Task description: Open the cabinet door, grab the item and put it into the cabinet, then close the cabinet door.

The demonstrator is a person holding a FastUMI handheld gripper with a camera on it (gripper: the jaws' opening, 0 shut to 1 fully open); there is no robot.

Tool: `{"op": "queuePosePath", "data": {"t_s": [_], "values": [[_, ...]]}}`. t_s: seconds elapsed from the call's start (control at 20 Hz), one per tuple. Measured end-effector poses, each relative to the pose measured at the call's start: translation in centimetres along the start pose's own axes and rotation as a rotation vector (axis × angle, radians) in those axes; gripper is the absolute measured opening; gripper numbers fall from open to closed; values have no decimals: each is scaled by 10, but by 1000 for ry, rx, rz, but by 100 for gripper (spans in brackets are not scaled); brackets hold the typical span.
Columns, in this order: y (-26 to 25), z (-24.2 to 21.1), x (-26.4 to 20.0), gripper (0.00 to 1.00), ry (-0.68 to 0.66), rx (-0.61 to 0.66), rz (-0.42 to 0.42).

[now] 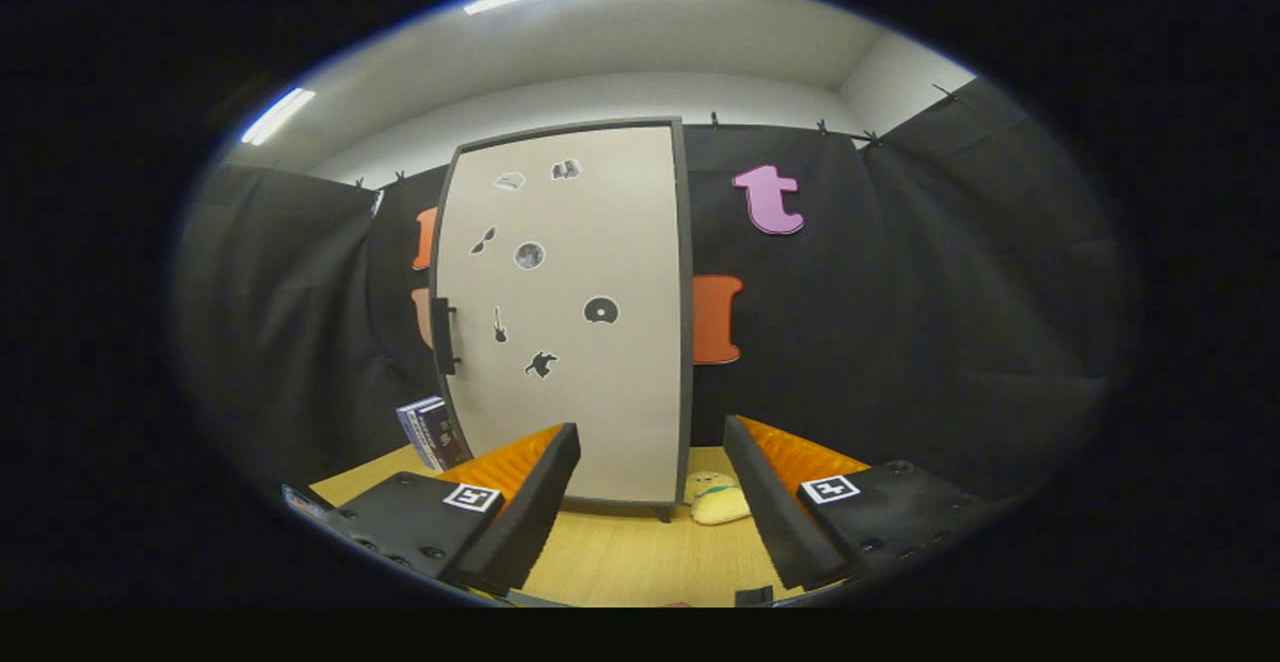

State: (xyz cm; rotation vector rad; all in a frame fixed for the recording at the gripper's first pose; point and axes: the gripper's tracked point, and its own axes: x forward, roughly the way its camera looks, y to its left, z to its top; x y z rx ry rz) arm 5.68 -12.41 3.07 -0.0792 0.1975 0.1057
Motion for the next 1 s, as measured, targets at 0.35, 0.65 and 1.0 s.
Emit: {"op": "queuePosePath", "data": {"t_s": [0.35, 0.65, 1.0], "values": [[-19, -17, -22, 94, 0, 36, -48], [-31, -26, -33, 94, 7, 46, -71], [-44, -31, -42, 94, 3, 62, -110]]}}
